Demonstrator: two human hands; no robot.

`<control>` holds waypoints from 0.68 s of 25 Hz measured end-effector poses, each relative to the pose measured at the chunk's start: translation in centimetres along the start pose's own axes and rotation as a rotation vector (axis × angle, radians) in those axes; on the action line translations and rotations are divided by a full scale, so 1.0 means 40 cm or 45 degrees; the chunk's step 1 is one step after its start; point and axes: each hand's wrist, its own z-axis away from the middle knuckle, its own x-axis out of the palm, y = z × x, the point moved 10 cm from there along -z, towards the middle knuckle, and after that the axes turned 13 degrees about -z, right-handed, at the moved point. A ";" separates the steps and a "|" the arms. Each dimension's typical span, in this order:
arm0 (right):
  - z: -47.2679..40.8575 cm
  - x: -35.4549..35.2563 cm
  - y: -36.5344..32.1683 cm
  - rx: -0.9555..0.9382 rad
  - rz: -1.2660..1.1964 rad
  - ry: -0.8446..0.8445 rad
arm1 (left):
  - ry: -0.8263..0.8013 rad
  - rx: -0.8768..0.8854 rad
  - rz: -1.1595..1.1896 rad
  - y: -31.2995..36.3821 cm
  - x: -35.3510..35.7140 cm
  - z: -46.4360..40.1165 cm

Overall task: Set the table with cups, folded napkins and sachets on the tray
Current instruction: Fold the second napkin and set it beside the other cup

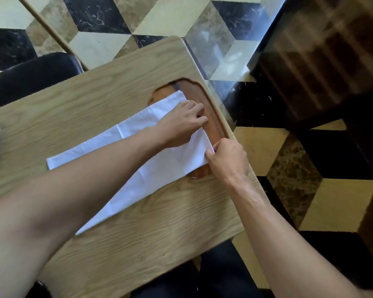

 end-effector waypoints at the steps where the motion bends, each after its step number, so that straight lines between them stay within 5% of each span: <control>1: -0.002 0.002 0.003 0.021 -0.021 -0.024 | -0.029 0.014 -0.050 -0.002 0.005 -0.003; 11: 0.109 -0.032 -0.115 -0.322 -0.648 0.098 | -0.010 0.397 -0.065 -0.054 -0.065 0.017; 17: 0.220 0.089 -0.253 -0.644 -0.595 -0.100 | 0.057 0.151 -0.054 -0.245 -0.133 0.189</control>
